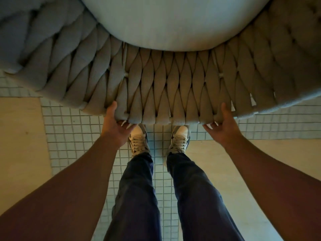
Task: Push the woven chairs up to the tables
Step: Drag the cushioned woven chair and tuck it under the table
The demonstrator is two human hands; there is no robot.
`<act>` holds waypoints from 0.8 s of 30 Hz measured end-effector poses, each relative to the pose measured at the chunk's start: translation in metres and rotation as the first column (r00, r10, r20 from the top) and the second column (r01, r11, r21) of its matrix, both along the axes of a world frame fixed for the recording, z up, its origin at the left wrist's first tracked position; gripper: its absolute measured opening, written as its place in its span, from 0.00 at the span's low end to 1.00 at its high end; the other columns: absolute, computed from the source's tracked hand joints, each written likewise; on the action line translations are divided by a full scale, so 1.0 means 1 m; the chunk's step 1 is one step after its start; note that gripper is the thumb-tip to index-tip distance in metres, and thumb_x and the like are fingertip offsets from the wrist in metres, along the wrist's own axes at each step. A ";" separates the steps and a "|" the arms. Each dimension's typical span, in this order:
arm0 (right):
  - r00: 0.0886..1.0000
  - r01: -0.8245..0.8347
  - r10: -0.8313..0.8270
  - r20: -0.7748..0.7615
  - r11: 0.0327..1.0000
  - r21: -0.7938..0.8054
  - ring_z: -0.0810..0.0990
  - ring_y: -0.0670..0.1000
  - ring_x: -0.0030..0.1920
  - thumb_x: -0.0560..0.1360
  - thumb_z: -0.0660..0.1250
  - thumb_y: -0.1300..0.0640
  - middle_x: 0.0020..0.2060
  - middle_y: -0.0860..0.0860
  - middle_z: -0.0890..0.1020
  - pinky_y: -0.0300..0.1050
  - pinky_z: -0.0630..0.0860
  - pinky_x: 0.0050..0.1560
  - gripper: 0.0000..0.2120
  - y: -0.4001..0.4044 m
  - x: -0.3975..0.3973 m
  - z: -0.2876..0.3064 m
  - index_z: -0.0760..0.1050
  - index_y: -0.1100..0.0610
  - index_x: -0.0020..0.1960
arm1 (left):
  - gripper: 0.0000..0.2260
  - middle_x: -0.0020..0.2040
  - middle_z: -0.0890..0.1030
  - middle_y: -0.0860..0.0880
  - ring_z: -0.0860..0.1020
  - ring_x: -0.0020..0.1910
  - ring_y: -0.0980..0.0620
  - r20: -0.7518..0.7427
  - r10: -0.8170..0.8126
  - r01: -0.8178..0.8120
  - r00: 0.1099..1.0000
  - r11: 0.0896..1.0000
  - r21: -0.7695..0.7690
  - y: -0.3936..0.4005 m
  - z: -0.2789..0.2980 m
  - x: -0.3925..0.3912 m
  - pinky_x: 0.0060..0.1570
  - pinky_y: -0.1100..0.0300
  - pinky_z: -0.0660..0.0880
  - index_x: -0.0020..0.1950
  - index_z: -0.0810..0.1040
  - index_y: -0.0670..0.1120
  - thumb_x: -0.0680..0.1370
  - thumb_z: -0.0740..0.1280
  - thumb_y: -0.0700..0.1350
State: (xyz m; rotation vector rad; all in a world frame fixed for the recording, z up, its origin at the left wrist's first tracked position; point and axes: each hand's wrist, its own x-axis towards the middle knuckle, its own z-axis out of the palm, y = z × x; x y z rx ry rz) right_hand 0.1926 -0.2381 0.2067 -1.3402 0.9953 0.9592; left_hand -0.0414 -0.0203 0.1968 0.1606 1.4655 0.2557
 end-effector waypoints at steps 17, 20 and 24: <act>0.999 0.005 -0.014 -0.048 0.985 -0.174 0.77 0.57 0.46 0.70 0.73 0.45 0.51 0.55 0.78 0.54 0.74 0.32 0.29 0.003 -0.026 0.248 0.68 0.54 0.65 | 0.28 0.62 0.77 0.42 0.79 0.51 0.40 -0.314 -0.107 0.102 0.943 0.994 -0.034 -0.009 0.259 -0.003 0.43 0.44 0.81 0.67 0.72 0.49 0.70 0.72 0.58; 0.999 0.030 -0.032 -0.009 0.977 -0.213 0.77 0.58 0.50 0.69 0.74 0.47 0.57 0.56 0.78 0.51 0.74 0.29 0.30 0.004 -0.031 0.267 0.67 0.54 0.67 | 0.29 0.60 0.78 0.41 0.80 0.48 0.40 -0.362 -0.123 0.122 0.924 0.992 -0.027 -0.008 0.280 -0.004 0.44 0.44 0.81 0.67 0.72 0.47 0.70 0.73 0.57; 0.999 0.040 -0.039 0.009 0.961 -0.274 0.78 0.59 0.54 0.68 0.75 0.48 0.60 0.57 0.77 0.56 0.79 0.41 0.32 0.005 -0.032 0.291 0.68 0.55 0.67 | 0.28 0.57 0.78 0.40 0.80 0.45 0.40 -0.417 -0.125 0.132 0.901 0.991 -0.012 -0.008 0.301 -0.002 0.36 0.47 0.80 0.66 0.73 0.45 0.70 0.73 0.56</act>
